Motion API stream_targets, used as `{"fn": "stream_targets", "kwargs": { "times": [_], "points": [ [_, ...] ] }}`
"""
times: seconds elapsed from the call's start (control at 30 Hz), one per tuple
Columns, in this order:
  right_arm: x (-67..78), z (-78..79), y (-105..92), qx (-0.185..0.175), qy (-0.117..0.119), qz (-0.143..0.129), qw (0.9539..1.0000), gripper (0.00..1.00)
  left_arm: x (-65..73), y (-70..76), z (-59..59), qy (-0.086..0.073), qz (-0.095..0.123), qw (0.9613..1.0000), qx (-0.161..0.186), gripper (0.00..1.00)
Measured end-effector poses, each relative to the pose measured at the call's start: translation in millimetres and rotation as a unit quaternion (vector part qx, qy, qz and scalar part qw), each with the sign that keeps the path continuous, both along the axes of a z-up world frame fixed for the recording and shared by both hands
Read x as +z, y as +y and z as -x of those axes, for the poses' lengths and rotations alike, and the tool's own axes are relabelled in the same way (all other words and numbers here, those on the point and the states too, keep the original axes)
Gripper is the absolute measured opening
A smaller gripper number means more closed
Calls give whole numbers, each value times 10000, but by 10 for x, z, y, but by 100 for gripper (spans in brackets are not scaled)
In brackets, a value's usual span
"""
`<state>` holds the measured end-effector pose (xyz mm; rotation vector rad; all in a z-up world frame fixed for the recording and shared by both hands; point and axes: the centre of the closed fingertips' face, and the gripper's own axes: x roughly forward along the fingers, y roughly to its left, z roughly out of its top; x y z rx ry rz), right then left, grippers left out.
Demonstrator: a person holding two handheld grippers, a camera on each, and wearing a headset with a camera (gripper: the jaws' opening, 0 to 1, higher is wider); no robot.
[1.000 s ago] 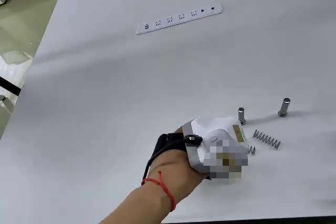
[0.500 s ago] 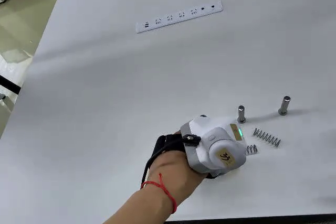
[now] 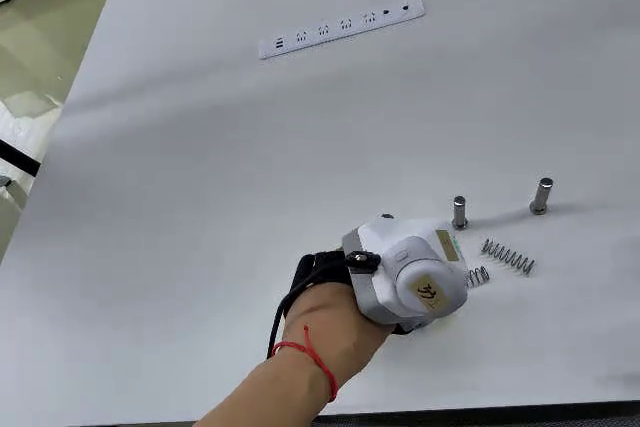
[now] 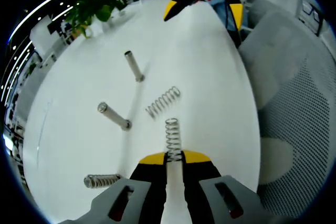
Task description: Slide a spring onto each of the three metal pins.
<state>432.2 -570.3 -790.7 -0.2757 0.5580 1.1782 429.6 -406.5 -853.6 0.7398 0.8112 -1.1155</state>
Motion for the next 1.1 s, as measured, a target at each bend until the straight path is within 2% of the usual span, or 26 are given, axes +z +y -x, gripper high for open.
{"fn": "stream_targets", "kwargs": {
  "times": [0.37,0.63,0.8,0.87,0.93,0.97,1.1],
  "points": [
    [41,31,93,10,4,-13,10000,84,48,-26,18,24,200,9998,66,11],
    [217,69,300,93,-26,-73,9999,80,184,-40,42,21,509,9985,176,11],
    [389,68,445,127,3,-228,9997,75,338,-68,58,4,876,9957,286,11],
    [494,49,516,126,-16,-331,9994,72,438,-87,51,-1,1121,9929,404,11],
    [552,35,562,128,6,-374,9992,69,517,-103,51,-29,1277,9909,428,11],
    [616,29,614,151,18,-480,9987,66,595,-134,54,-37,1466,9881,454,11],
    [758,-4,741,173,91,-684,9975,57,778,-160,57,-121,1757,9832,482,11]
  ]
}}
